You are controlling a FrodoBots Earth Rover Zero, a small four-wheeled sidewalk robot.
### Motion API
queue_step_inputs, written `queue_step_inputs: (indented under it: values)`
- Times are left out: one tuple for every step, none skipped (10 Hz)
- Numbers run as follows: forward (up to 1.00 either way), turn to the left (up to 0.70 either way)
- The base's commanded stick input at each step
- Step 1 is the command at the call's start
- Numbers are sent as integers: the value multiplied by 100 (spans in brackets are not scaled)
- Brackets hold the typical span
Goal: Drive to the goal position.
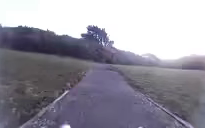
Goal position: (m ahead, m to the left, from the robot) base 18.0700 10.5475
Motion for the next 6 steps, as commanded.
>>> queue_step_inputs:
  values:
    - [100,0]
    - [100,0]
    - [100,0]
    - [100,0]
    - [100,0]
    - [100,0]
